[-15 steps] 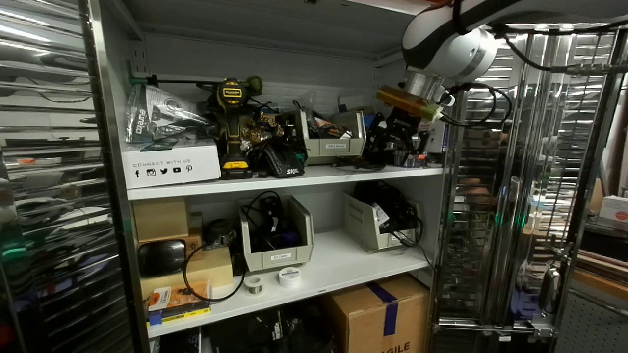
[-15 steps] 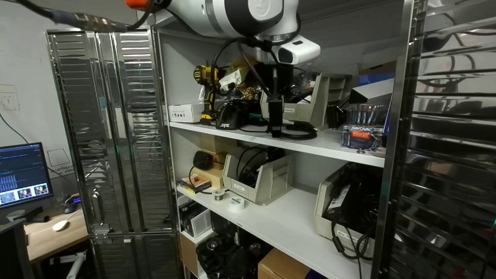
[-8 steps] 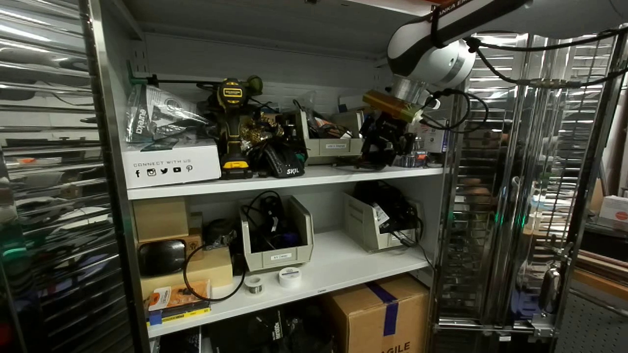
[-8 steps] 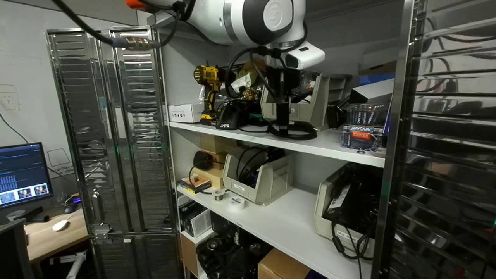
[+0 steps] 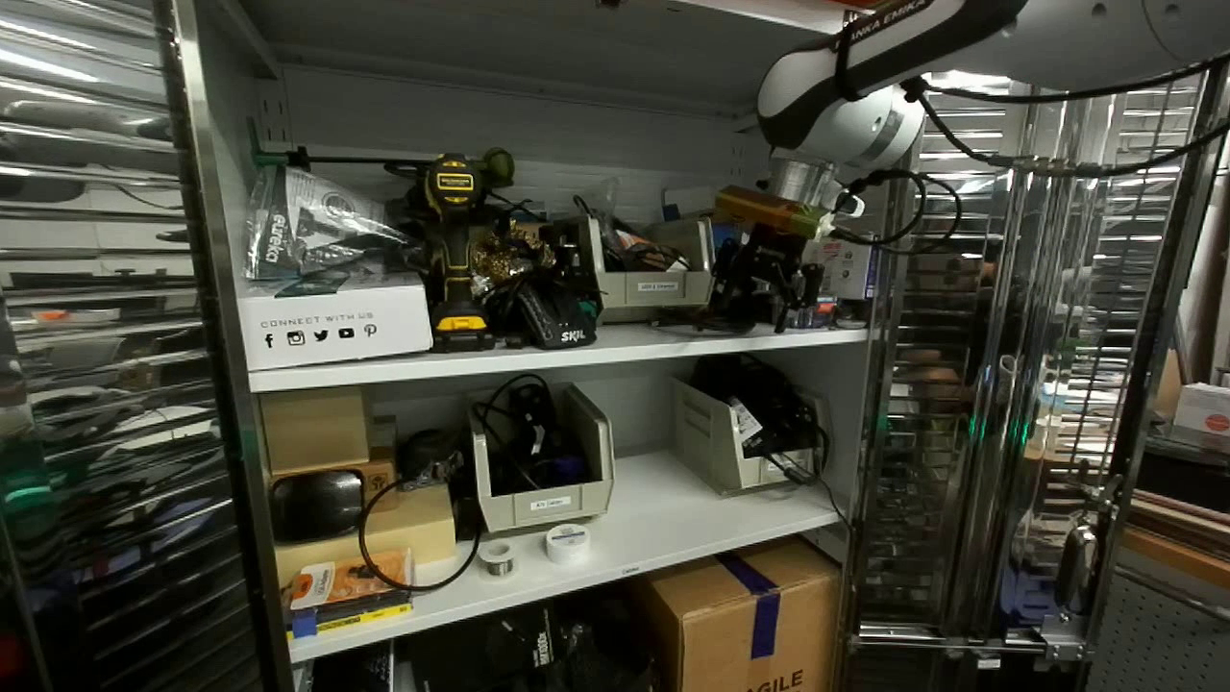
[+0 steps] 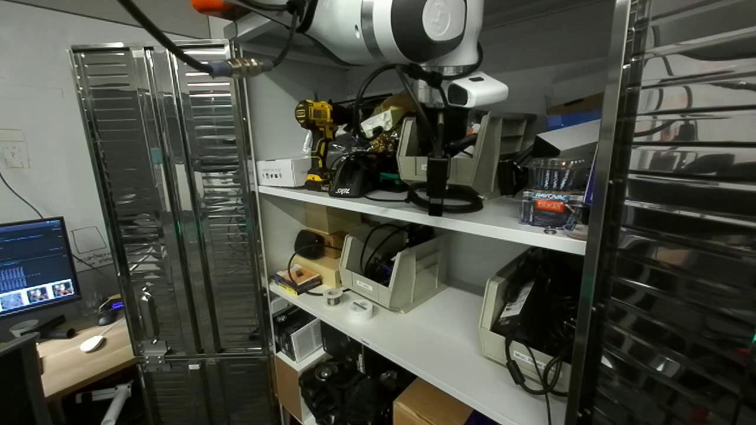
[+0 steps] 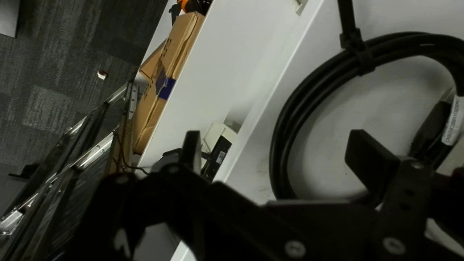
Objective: Put the black object inside the compartment.
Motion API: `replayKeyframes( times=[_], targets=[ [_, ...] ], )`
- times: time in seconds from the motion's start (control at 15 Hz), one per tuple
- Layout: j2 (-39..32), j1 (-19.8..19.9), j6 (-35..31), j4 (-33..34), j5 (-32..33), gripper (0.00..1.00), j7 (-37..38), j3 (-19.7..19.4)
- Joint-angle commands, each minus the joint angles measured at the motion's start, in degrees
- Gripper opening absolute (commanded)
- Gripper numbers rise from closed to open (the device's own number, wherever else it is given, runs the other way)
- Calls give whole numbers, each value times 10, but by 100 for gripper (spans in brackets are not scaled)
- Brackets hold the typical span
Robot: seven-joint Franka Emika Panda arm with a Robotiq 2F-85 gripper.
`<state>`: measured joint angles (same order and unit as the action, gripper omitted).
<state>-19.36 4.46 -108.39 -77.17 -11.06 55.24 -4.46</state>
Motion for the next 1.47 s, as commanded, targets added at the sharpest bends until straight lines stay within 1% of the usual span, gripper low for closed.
replayKeyframes(
  times=[0.0, 0.2, 0.27, 0.33, 0.47, 0.53, 0.67, 0.73, 1.0, 1.13, 1.2, 1.27, 1.4],
  targets=[
    [-40, -7, 15, 66, 9, 100, 15, -7],
    [-60, -11, 20, 93, 12, 100, 11, -4],
    [-66, -13, 23, 100, 12, 97, 11, -4],
    [-70, -13, 28, 105, 10, 74, 8, -3],
    [-68, -12, 39, 103, 4, 70, 0, 0],
    [-65, -9, 43, 97, 2, 61, -2, 3],
    [-55, -6, 54, 89, 1, 46, -8, 2],
    [-50, -5, 60, 82, -1, 38, -9, 2],
    [-36, -5, 62, 59, 3, 6, -2, -1],
    [-20, -9, 52, 34, 8, 6, 2, -2],
    [-9, -10, 46, 17, 6, 7, 4, -1],
    [7, -13, 36, -7, 9, 9, 8, -2],
    [44, -20, 5, -60, 14, 9, 12, -2]
  ],
)
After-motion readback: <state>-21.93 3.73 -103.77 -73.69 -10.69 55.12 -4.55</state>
